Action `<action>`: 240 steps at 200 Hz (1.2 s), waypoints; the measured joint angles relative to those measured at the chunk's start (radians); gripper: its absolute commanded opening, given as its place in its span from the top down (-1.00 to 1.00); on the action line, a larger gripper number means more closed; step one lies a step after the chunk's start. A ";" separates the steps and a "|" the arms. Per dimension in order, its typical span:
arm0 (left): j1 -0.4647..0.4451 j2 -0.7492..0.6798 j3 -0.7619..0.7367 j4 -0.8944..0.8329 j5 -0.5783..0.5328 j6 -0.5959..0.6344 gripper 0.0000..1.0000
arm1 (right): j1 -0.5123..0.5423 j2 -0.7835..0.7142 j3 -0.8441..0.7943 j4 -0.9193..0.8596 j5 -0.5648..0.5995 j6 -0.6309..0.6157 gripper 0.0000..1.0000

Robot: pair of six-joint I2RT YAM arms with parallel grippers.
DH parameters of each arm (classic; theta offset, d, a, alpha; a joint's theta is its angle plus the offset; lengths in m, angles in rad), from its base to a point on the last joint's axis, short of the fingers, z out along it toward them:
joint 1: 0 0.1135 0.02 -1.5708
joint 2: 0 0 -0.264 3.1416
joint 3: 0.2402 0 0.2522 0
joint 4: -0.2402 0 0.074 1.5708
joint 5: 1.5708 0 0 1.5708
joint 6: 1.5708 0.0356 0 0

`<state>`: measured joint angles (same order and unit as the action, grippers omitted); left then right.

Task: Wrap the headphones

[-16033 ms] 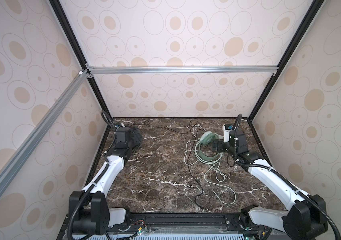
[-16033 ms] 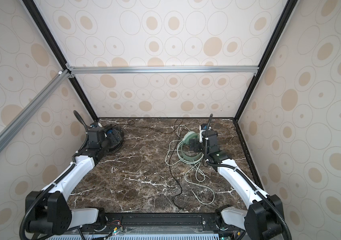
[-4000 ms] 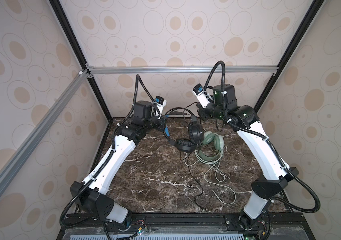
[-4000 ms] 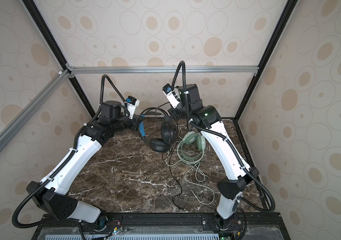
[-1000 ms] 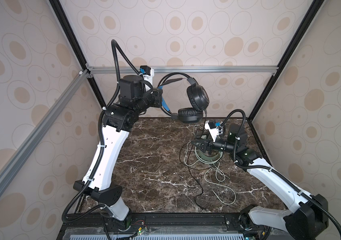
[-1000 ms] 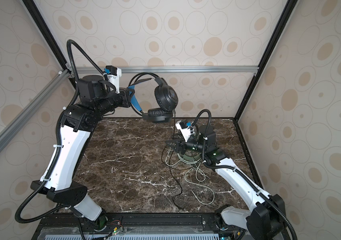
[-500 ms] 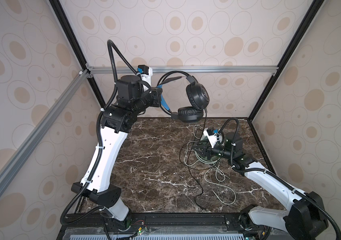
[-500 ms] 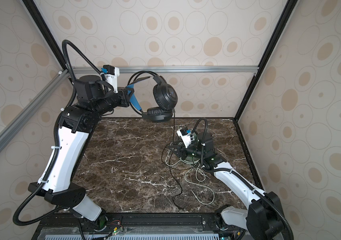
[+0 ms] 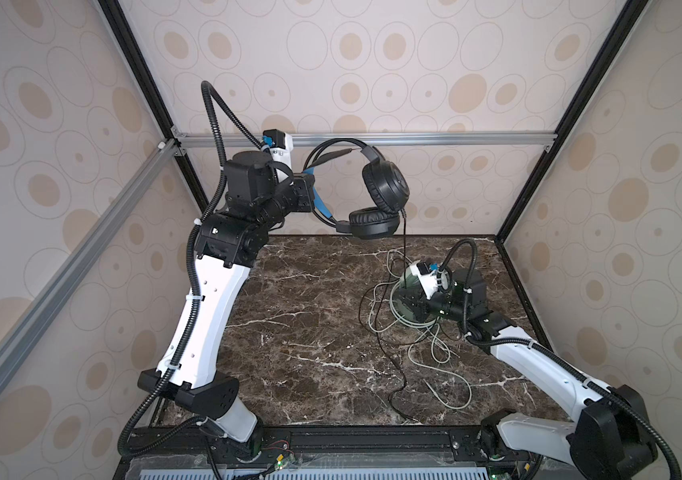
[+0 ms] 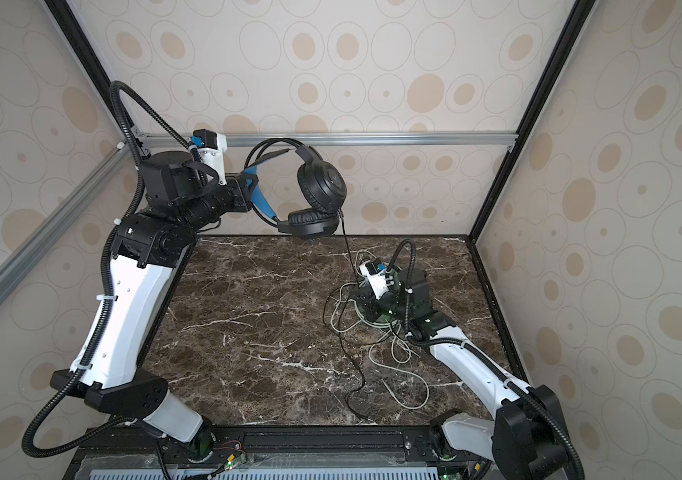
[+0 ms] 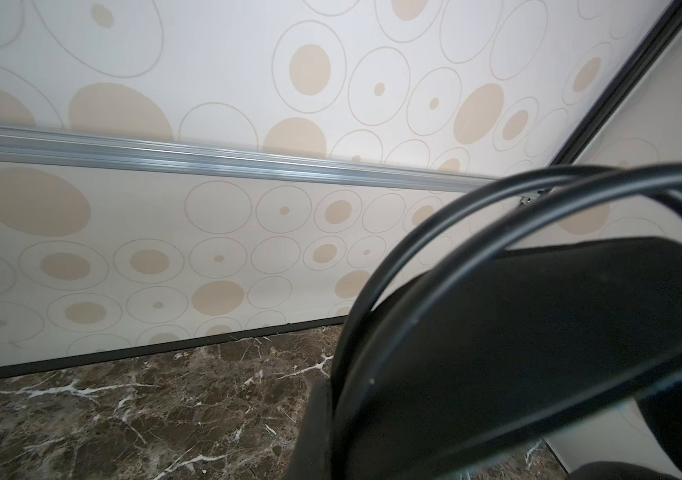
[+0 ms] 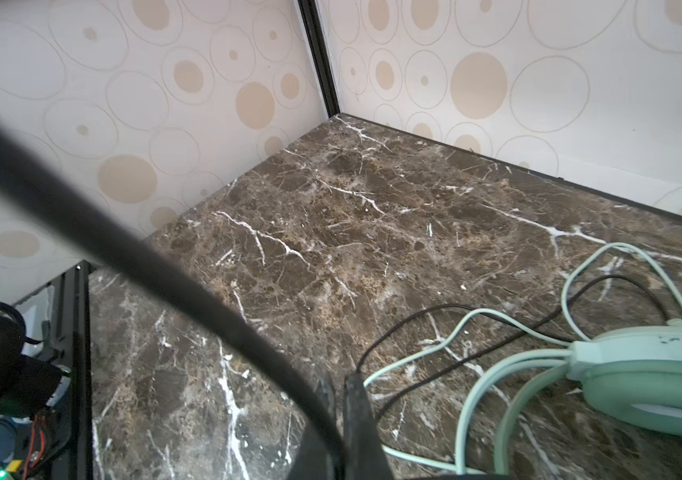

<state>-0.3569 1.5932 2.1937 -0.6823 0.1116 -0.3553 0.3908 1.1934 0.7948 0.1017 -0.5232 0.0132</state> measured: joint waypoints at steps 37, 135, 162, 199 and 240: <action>0.004 0.000 -0.027 0.011 -0.060 -0.015 1.00 | 0.000 -0.062 0.010 -0.113 0.060 -0.066 1.00; 0.012 -0.056 -0.376 0.100 -0.223 0.034 1.00 | 0.198 -0.062 0.604 -0.740 0.413 -0.484 1.00; 0.001 -0.073 -0.457 0.116 -0.226 0.099 1.00 | 0.286 0.043 0.792 -0.827 0.513 -0.558 1.00; -0.017 -0.113 -0.541 0.130 -0.196 0.190 1.00 | 0.365 0.214 0.969 -0.904 0.644 -0.615 1.00; -0.031 -0.180 -0.624 0.131 -0.132 0.279 1.00 | 0.369 0.354 1.114 -0.946 0.767 -0.626 1.00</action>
<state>-0.3874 1.4136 1.5696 -0.5510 -0.0208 -0.0761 0.7601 1.5475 1.9083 -0.8444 0.2440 -0.6125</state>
